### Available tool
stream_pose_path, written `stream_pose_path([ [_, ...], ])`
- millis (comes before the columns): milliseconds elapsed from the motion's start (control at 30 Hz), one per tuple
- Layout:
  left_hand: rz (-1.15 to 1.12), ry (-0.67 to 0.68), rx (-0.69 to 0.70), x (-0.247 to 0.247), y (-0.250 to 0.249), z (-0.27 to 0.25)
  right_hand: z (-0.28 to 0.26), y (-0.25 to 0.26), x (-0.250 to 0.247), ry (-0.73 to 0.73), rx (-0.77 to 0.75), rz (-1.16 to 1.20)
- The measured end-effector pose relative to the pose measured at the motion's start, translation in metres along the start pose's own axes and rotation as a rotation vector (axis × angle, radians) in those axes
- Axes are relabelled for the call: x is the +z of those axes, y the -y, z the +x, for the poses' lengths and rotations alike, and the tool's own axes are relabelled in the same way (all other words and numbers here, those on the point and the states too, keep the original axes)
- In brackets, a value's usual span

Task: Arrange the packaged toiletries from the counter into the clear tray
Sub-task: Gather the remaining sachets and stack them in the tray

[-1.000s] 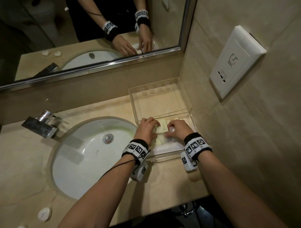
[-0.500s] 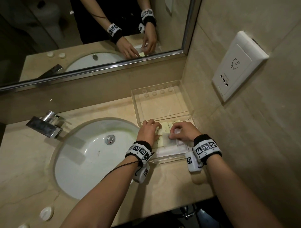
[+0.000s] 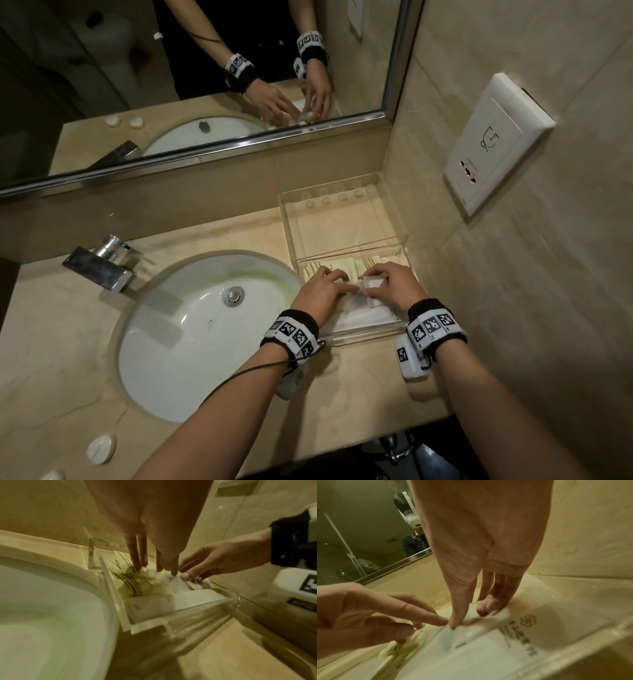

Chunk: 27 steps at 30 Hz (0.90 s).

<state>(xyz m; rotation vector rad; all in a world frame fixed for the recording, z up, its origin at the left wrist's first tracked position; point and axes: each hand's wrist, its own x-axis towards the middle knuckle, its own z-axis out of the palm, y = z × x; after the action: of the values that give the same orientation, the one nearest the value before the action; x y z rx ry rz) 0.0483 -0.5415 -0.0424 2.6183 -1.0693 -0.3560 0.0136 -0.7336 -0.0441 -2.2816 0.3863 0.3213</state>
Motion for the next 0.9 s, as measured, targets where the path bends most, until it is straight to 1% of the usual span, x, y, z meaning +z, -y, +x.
stream_pose_path([
  [67, 0.037, 0.008, -0.001, 0.004, -0.001, -0.002, -0.002, -0.001, 0.002, -0.014, -0.015, -0.006],
  [133, 0.019, 0.002, -0.009, 0.005, -0.002, -0.003, -0.003, -0.002, 0.002, -0.033, -0.028, -0.002],
  [200, -0.025, -0.038, -0.034, 0.005, 0.0, -0.002, -0.005, -0.003, 0.002, -0.041, -0.035, 0.002],
  [267, -0.021, -0.094, -0.067, 0.005, 0.004, -0.002, -0.006, -0.004, 0.002, -0.048, -0.048, 0.004],
  [300, -0.007, -0.102, -0.079, 0.006, 0.007, -0.003, -0.007, -0.004, 0.001, -0.055, -0.057, 0.009],
  [433, -0.014, -0.063, -0.102, 0.01, 0.019, -0.011, -0.01, -0.005, 0.002, -0.06, -0.077, 0.014],
  [633, -0.002, -0.056, -0.13, 0.015, 0.027, -0.016, -0.008, -0.003, 0.002, -0.051, -0.077, 0.01],
  [900, 0.014, -0.093, -0.119, 0.012, 0.029, -0.019, -0.006, 0.001, 0.005, -0.049, -0.097, 0.057],
])
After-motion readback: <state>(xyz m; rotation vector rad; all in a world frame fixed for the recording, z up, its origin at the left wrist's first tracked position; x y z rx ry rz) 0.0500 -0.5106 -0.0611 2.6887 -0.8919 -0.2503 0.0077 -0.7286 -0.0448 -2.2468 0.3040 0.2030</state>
